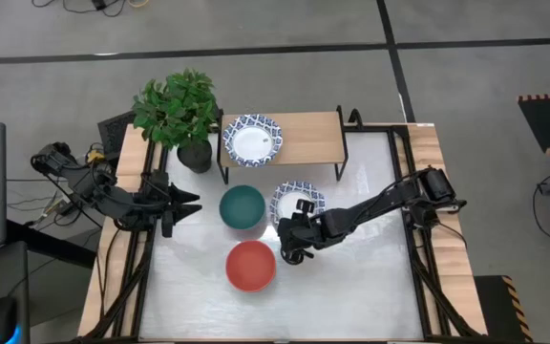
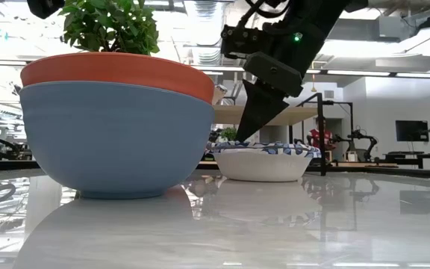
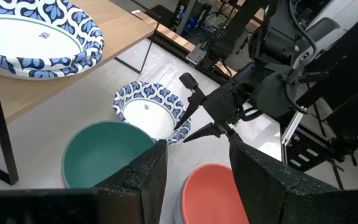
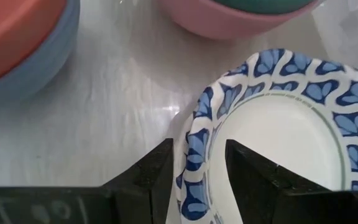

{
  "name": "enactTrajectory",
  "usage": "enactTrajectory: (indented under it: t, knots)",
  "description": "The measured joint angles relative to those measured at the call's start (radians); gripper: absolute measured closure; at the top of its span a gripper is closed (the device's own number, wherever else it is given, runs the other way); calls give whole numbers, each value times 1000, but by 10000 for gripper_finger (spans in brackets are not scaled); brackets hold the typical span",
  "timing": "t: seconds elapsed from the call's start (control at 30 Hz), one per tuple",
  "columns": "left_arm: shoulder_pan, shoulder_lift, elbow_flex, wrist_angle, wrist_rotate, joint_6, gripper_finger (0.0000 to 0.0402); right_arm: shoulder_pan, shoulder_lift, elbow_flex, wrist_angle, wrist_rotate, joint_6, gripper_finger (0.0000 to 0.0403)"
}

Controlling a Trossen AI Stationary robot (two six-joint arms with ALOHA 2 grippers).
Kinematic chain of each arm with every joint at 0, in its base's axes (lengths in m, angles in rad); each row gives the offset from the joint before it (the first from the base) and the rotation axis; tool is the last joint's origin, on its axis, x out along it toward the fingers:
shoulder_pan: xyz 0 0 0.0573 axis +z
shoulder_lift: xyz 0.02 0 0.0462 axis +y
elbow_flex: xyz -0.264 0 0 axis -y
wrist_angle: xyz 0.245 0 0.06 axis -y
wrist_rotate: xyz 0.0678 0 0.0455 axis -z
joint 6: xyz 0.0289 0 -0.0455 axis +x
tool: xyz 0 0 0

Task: Place and stack bowls onto a shelf
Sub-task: Stack the white bowl on top of the white bowl on the shelf

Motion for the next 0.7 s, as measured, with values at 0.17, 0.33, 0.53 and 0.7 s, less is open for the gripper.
enactTrajectory:
  t: [0.17,0.33,0.53,0.7]
  knots:
    - [0,0,0,0,0,-1,243,-10,0,0,-2,-13,0,233]
    - [0,0,0,0,0,-1,243,-21,0,0,-1,-32,-6,233]
    - [0,0,0,0,0,-1,243,-35,0,0,-4,-47,-25,233]
    - [0,0,0,0,0,1,243,-53,0,0,-4,-75,-24,233]
